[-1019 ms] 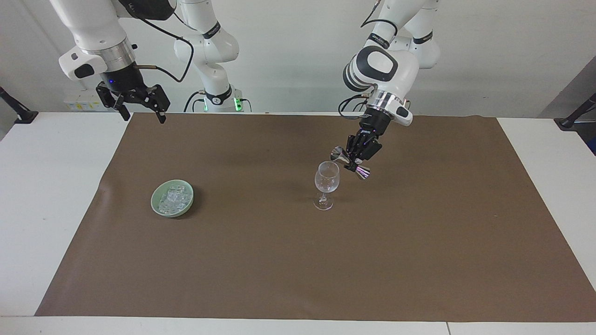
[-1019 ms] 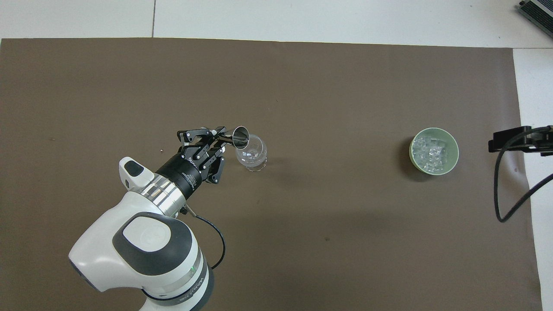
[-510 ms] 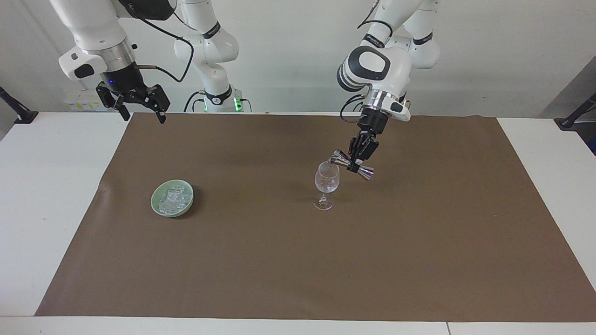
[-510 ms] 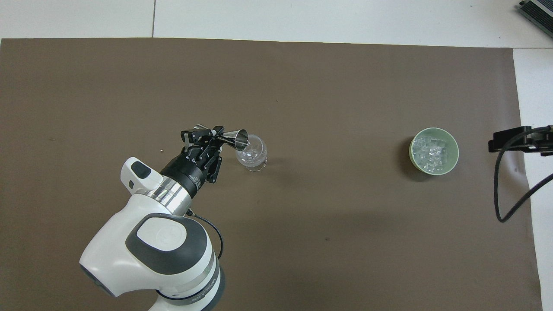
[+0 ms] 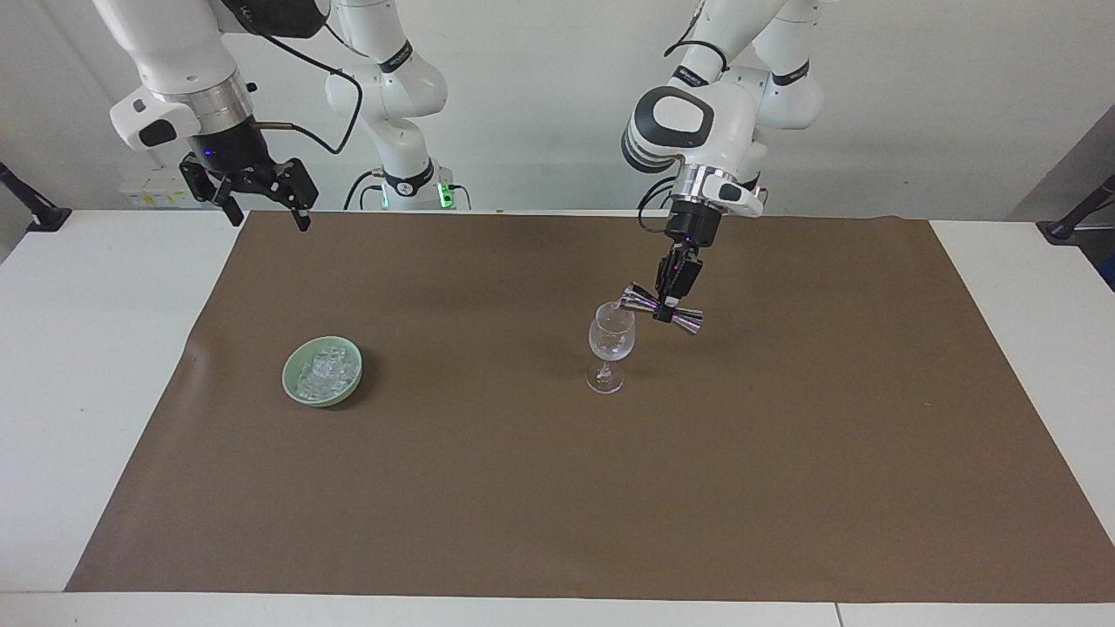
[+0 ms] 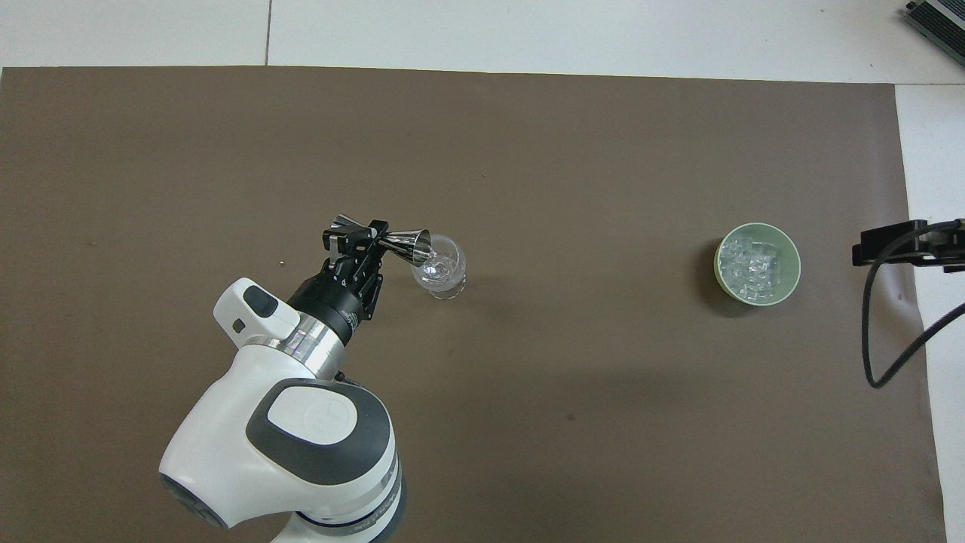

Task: Pour wine and add ice with both arms
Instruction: 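Tilt the jigger over the clear glass with the left gripper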

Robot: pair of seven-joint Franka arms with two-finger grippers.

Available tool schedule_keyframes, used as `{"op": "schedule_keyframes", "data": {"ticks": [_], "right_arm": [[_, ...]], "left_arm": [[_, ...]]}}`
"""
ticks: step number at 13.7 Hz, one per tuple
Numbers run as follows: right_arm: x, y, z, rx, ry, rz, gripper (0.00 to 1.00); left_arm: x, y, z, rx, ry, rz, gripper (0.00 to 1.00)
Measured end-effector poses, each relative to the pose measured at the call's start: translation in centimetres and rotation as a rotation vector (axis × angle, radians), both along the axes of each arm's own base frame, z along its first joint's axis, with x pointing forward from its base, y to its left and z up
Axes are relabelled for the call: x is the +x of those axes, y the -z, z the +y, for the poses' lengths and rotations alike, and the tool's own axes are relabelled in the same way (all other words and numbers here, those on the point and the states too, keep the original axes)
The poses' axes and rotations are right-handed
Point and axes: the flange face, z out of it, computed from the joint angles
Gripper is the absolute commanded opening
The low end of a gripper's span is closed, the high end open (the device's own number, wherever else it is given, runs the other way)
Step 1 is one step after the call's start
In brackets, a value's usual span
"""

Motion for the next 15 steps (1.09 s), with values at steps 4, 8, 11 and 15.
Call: {"op": "schedule_keyframes", "data": {"ticks": [4,8,11,15], "right_arm": [[0.0,0.0,0.0,0.000,0.000,0.000,1.00],[0.0,0.0,0.0,0.000,0.000,0.000,1.00],[0.0,0.0,0.0,0.000,0.000,0.000,1.00],[0.0,0.0,0.0,0.000,0.000,0.000,1.00]], "left_arm": [[-0.2,0.1,-0.2,0.126,0.081,-0.051,0.00],[-0.2,0.1,-0.2,0.199,0.127,-0.081,0.00],[-0.6,0.0,-0.9,0.220,0.150,-0.093,0.00],[-0.3,-0.9,-1.5,0.253,0.184,-0.135,0.00]]}}
